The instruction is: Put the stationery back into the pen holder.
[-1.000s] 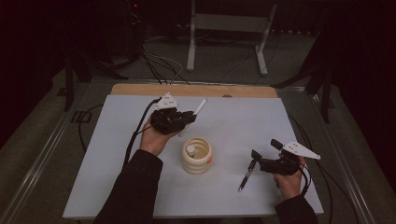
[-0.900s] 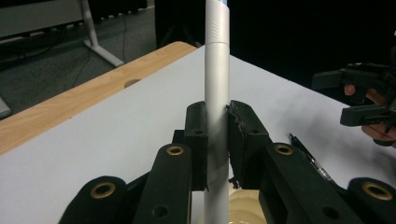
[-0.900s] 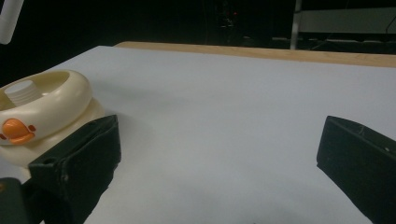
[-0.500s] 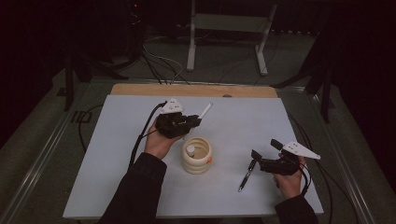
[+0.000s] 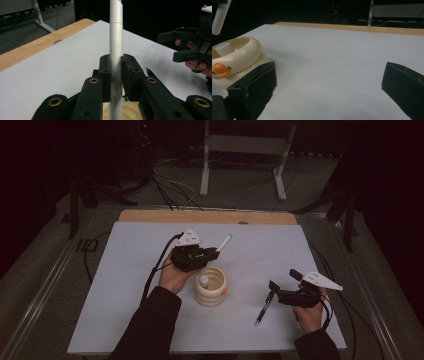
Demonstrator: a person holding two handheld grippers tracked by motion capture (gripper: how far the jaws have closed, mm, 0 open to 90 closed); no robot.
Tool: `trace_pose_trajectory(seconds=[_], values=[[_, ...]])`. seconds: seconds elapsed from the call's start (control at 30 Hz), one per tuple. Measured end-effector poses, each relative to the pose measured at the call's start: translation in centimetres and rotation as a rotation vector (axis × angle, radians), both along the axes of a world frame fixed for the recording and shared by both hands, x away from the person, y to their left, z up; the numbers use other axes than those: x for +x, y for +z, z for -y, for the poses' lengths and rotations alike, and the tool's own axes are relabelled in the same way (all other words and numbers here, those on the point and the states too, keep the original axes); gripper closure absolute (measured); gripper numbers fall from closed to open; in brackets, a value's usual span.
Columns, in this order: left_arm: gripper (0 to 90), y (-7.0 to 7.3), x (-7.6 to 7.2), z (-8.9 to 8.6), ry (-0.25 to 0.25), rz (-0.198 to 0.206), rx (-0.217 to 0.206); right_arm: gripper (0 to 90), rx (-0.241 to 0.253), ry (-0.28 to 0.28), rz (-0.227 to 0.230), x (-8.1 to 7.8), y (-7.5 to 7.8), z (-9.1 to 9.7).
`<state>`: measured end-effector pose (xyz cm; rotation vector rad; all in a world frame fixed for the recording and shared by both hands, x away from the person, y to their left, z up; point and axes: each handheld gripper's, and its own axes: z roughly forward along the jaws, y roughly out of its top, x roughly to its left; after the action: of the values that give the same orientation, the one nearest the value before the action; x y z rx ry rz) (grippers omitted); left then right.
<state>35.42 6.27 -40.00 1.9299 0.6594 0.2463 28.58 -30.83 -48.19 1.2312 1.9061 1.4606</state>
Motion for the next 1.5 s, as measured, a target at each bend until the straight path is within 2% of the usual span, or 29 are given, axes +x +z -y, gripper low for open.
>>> trace_pose_trajectory(seconds=[0.5, 1.07, 1.27, 1.5], values=[[79.2, -0.4, -0.6, 0.4, -0.018, 0.011, -0.017, 0.0, -0.001, -0.001, 0.003, 0.0, 0.0, 0.1], [79.1, -1.3, -0.9, 1.7, -0.047, -0.011, -0.046, 0.0, 0.000, 0.001, 0.001, 0.0, 0.0, 0.0], [79.0, -1.9, -0.9, 2.1, -0.056, -0.019, -0.041, 0.0, 0.000, 0.002, 0.001, 0.0, 0.0, 0.0], [79.0, -3.0, -0.9, 2.4, -0.059, -0.031, -0.014, 0.0, -0.001, 0.002, 0.001, 0.0, 0.0, 0.0]])
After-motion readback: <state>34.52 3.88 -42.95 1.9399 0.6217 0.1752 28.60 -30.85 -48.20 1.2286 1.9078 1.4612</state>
